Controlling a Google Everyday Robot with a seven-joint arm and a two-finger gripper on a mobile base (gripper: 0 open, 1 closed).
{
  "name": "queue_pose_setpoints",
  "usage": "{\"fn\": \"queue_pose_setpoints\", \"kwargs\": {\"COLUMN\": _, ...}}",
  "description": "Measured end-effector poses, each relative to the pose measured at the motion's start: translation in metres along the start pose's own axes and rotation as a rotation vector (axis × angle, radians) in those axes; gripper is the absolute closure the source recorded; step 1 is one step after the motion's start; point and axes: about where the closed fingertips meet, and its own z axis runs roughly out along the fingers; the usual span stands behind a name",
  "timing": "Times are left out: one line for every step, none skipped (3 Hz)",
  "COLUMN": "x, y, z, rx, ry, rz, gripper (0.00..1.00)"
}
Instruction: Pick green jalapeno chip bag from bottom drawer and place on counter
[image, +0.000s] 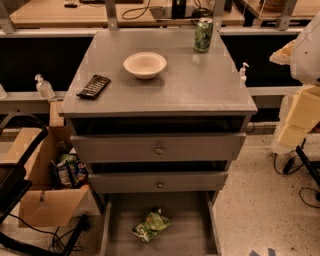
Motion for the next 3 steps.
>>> {"fn": "queue_pose_setpoints", "kwargs": {"x": 0.000, "y": 0.000, "z": 0.000, "rx": 0.000, "ry": 0.000, "rz": 0.000, "gripper": 0.00}}
{"fn": "queue_pose_setpoints", "kwargs": {"x": 0.000, "y": -0.003, "z": 0.007, "rx": 0.027, "ry": -0.022, "rz": 0.027, "gripper": 0.00}}
{"fn": "queue_pose_setpoints", "kwargs": {"x": 0.002, "y": -0.004, "z": 0.031, "rx": 0.074, "ry": -0.099, "rz": 0.095, "gripper": 0.00}}
